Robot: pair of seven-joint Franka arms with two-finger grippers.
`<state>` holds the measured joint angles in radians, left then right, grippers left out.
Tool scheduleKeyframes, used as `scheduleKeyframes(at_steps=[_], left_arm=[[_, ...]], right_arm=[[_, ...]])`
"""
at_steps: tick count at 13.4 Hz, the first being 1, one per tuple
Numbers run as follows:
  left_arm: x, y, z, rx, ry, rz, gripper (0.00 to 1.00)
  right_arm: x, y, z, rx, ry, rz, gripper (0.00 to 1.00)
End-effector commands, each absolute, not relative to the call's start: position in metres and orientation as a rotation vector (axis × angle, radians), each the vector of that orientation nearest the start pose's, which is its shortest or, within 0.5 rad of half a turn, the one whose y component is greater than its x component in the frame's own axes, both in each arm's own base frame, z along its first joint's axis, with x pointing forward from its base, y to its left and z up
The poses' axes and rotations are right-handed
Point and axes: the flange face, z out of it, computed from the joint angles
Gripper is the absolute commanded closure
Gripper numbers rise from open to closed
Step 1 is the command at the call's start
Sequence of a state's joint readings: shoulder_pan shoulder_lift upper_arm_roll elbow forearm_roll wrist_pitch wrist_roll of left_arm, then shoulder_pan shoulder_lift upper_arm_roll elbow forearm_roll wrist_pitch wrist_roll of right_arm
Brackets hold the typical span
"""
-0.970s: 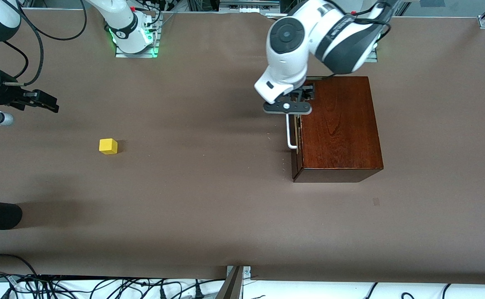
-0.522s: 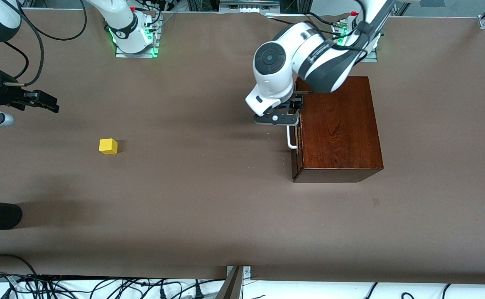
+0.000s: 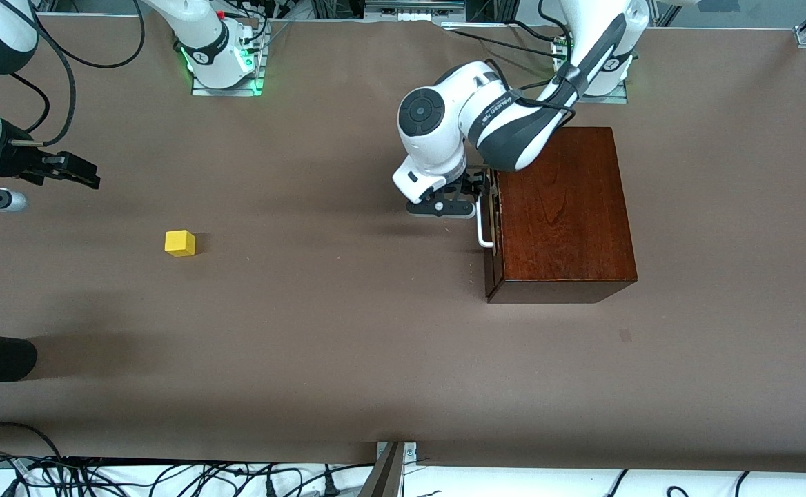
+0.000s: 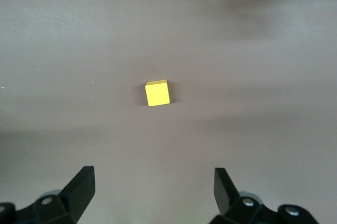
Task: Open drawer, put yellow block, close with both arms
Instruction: 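Move the left gripper to the white drawer handle and grasp it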
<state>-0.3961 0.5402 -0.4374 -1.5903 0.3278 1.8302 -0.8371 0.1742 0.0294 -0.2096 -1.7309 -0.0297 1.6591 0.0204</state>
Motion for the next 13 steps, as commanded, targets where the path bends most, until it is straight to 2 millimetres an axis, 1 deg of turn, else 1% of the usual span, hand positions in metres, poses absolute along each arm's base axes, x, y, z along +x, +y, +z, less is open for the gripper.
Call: scheduleKeyframes(at_steps=[1, 2, 4, 5, 9, 11, 13], left_arm=[[0.497, -0.444, 0.319, -2.877, 0.139, 0.099, 0.0], [0.498, -0.445, 0.313, -2.875, 0.145, 0.097, 0.0], [0.507, -0.44, 0.311, -2.895, 0.131, 0.063, 0.0], [0.51, -0.439, 0.307, -2.898, 0.127, 0.065, 0.0], [0.515, -0.436, 0.293, -2.877, 0.15, 0.036, 0.0], [0.515, -0.436, 0.289, -2.875, 0.152, 0.041, 0.0], [0.515, -0.436, 0.289, -2.877, 0.13, 0.038, 0.0]], right_arm=[[0.56, -0.022, 0.543, -3.178, 0.071, 0.158, 0.0], [0.56, -0.021, 0.544, -3.178, 0.068, 0.156, 0.0], [0.561, -0.019, 0.545, -3.18, 0.063, 0.153, 0.0], [0.561, -0.019, 0.545, -3.182, 0.063, 0.154, 0.0], [0.56, -0.018, 0.545, -3.183, 0.06, 0.156, 0.0], [0.561, -0.016, 0.544, -3.184, 0.053, 0.156, 0.0], [0.564, -0.015, 0.539, -3.185, 0.052, 0.148, 0.0]])
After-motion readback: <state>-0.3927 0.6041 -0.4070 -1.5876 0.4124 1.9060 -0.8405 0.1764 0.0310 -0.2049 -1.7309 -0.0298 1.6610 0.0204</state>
